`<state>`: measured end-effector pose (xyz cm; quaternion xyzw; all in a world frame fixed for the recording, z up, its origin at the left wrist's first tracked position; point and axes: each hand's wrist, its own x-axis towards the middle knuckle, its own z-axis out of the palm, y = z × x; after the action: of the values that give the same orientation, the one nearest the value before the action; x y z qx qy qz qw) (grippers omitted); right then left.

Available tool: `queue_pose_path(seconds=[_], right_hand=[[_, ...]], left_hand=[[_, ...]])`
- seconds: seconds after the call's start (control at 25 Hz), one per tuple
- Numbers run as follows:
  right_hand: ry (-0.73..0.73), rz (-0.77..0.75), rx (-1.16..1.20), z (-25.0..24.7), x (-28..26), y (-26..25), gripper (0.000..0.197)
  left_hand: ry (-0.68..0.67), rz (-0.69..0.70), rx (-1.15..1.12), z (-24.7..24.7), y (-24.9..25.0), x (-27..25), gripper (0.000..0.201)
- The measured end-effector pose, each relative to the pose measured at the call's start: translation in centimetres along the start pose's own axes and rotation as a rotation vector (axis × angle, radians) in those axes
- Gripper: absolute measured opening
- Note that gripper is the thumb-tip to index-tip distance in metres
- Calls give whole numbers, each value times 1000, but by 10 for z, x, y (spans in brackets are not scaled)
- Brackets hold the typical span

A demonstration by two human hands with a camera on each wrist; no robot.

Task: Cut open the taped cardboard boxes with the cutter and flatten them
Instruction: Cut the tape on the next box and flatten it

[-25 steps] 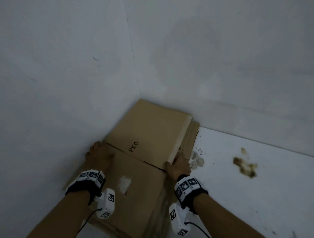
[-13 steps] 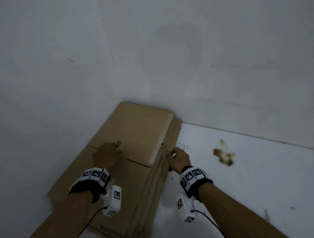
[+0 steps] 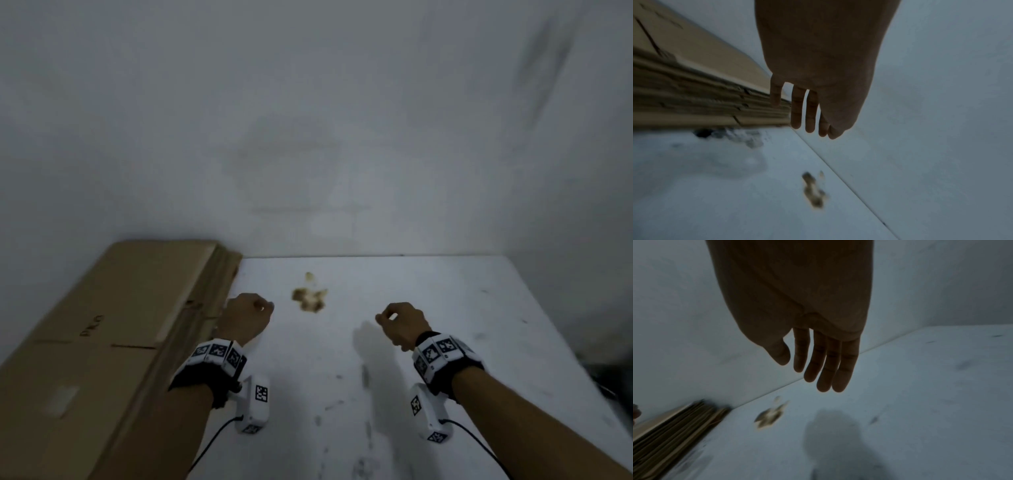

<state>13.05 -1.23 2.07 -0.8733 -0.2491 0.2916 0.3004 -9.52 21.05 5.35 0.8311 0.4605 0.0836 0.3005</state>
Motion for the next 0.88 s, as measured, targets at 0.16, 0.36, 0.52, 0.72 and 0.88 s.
queue_pose_path(seconds=[0.16, 0.36, 0.52, 0.72, 0.88], right_hand=[[120, 142, 108, -87, -31, 123, 21], [238, 364, 206, -168, -56, 260, 23], [308, 510, 247, -206, -60, 337, 26], [222, 638, 293, -246, -55, 413, 25], [125, 705, 320, -265, -36, 467, 24]], left_hand=[[-61, 59, -58, 96, 95, -41, 19], [-261, 165, -138, 222, 191, -87, 19], [-399, 285, -152, 307, 272, -96, 20], [-540, 422, -183, 396, 366, -97, 9], [-697, 311, -161, 461, 422, -95, 11]])
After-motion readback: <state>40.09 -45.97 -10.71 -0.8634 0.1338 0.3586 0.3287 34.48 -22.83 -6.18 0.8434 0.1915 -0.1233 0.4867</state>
